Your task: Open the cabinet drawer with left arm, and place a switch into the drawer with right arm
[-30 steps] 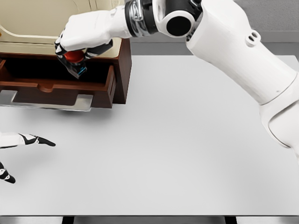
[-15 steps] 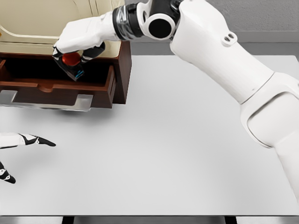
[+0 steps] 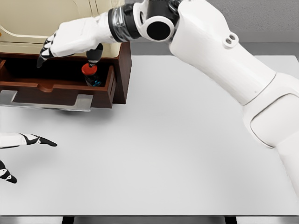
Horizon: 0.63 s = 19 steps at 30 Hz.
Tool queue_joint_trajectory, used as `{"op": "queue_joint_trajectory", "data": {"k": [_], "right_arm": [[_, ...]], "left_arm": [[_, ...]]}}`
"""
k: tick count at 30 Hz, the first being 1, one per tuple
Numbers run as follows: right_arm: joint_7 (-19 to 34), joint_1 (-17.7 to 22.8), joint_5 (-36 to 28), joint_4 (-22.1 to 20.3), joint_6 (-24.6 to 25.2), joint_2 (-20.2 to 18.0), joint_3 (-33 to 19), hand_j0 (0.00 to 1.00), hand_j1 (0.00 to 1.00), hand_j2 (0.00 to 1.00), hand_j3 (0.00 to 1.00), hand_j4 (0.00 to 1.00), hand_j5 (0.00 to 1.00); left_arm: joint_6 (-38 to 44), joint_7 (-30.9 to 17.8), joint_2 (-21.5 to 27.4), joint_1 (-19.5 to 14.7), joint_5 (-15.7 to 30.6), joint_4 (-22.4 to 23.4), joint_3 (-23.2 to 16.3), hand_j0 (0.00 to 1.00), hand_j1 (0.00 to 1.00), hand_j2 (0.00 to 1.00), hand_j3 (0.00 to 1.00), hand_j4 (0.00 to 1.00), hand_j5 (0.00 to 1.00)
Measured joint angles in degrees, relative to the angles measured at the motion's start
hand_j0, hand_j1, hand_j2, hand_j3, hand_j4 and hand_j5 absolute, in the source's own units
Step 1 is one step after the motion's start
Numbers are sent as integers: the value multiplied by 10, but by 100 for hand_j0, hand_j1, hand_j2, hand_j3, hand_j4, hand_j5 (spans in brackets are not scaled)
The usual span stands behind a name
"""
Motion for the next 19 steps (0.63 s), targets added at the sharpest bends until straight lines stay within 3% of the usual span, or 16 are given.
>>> {"op": "queue_joint_trajectory", "data": {"k": [4,7,10,13,16,19], "right_arm": [[0,62,1,-180,-1,-150,-46,100,100,100,100,100,100],[0,167,-21,-244,-1,-276,-132,100,100,100,100,100,100],[0,255,-31,-261,-1,-388,-171,100,100,100,100,100,100],[0,386,-33,-255,-2,-450,-234,100,100,100,100,100,100],[0,398,-36,-243,-1,-475,-295,100,100,100,100,100,100],[0,396,-38,-238,0,-484,-309,100,100,100,100,100,100]], "left_arm": [[0,0,-4,0,4,-6,7,100,100,100,100,100,100],[0,0,-15,-1,22,-8,13,100,100,100,100,100,100],[0,0,-39,-2,34,-14,26,100,100,100,100,100,100],[0,0,-59,-1,32,-26,31,100,100,100,100,100,100],[0,0,-66,-1,34,-30,33,100,100,100,100,100,100],[0,0,-69,-1,34,-32,33,100,100,100,100,100,100]]}}
